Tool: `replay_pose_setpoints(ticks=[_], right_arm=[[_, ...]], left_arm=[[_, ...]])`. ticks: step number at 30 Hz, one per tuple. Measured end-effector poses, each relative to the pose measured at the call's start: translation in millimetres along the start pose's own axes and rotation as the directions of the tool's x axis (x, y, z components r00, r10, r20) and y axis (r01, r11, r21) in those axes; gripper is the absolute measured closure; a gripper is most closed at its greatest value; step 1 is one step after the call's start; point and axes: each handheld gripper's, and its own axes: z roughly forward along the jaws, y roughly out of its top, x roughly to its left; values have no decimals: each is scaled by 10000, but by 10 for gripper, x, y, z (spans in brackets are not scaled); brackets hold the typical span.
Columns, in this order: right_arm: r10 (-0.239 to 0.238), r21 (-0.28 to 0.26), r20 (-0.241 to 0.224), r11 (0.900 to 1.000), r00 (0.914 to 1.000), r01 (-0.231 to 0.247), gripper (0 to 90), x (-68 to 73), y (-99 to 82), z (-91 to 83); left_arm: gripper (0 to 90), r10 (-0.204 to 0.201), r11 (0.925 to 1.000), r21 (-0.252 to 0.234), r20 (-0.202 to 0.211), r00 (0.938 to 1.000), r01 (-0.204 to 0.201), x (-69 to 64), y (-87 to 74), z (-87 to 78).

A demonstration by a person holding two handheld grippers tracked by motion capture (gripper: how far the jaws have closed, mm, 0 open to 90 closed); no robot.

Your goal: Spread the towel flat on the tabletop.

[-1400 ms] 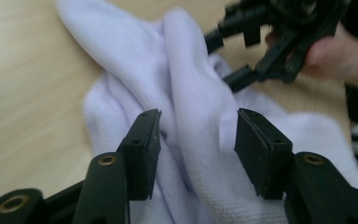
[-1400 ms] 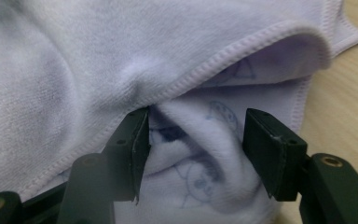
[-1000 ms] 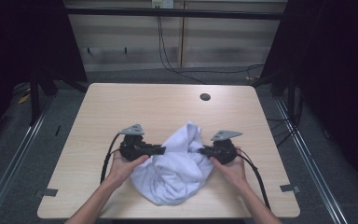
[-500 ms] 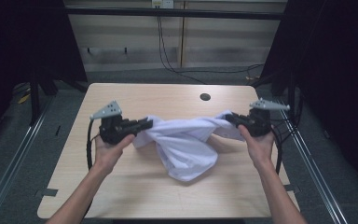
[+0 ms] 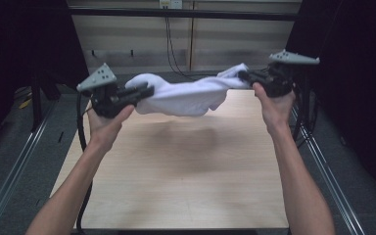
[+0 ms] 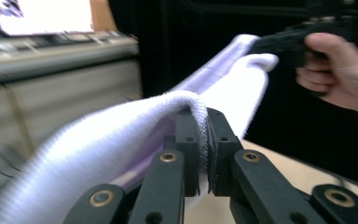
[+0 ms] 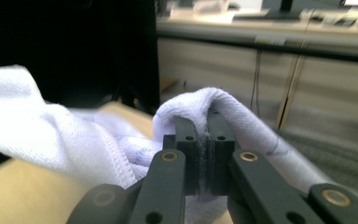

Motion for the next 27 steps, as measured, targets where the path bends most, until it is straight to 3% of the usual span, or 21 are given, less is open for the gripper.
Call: replay_pose_setpoints(ticks=[2, 4, 5, 6, 9, 11, 13, 15, 16, 17, 18, 19, 20, 21, 22, 23, 24, 25, 27], right_arm=[[96, 446, -246, 9990, 9997, -85, 863, -10, -303, -1], [275, 1106, -397, 9936, 9988, -229, 865, -28, -691, 13], [428, 1394, -514, 9896, 9978, -353, 866, -44, -893, 17], [631, 1702, -592, 9840, 9963, -522, 867, -62, -1135, 7], [897, 2502, -622, 9655, 9940, -715, 868, -98, -1598, -30], [960, 3057, -446, 9489, 9944, -779, 868, -161, -1866, -90], [967, 3262, -171, 9414, 9952, -859, 867, -245, -1988, -155], [738, 3342, 124, 9396, 9972, -737, 852, -367, -2068, -218], [652, 3597, 540, 9296, 9964, -803, 761, -460, -2116, -240], [792, 3706, 804, 9230, 9936, -1036, 606, -517, -2152, -251], [792, 3706, 804, 9230, 9936, -1036, 606, -517, -2152, -251], [709, 3791, 1081, 9191, 9916, -1071, 533, -480, -2184, -295], [576, 3750, 1118, 9220, 9921, -958, 506, -422, -2194, -322], [442, 3737, 1117, 9238, 9928, -831, 475, -366, -2198, -353], [388, 3669, 1011, 9274, 9941, -735, 470, -318, -2195, -389], [388, 3669, 1011, 9274, 9941, -735, 470, -318, -2195, -389], [462, 3397, 804, 9378, 9957, -709, 464, -247, -2180, -453], [507, 3332, 680, 9402, 9964, -705, 464, -216, -2174, -473], [659, 3226, 232, 9440, 9976, -699, 466, -122, -2169, -488]], left_arm=[[856, -396, 9978, 553, 499, 9980, 368, -75, -297, 26], [855, -1029, 9875, 1291, 960, 9901, 901, -153, -661, 88], [854, -1268, 9767, 1876, 1124, 9855, 1042, -211, -890, 136], [847, -1484, 9680, 2212, 1253, 9810, 1182, -250, -1015, 162], [755, -1939, 9380, 3212, 1736, 9655, 1306, -378, -1384, 191], [695, -2134, 9382, 3128, 1849, 9593, 1484, -361, -1451, 122], [642, -2157, 9455, 2835, 1760, 9605, 1604, -285, -1453, 36], [619, -2421, 9450, 2539, 1186, 9630, 2063, -124, -1466, -55], [600, -2537, 9432, 2445, 937, 9627, 2248, -38, -1507, -71], [598, -2600, 9382, 2541, 696, 9631, 2349, 24, -1559, -68], [593, -2600, 9382, 2541, 696, 9631, 2349, 24, -1559, -68], [593, -2746, 9252, 2783, 217, 9613, 2580, 127, -1717, -23], [594, -2724, 9151, 3135, 163, 9620, 2538, 160, -1799, 19], [602, -2558, 9044, 3545, 48, 9667, 2375, 175, -1869, 66], [608, -2319, 8835, 4141, -197, 9725, 2191, 194, -1970, 140], [622, -2319, 8835, 4141, -197, 9725, 2191, 194, -1970, 140], [622, -2338, 8780, 4255, -183, 9721, 2192, 211, -2004, 161], [639, -2318, 8745, 4334, -203, 9725, 2175, 225, -2022, 171], [704, -2397, 8600, 4578, -269, 9705, 2252, 253, -2091, 222]])
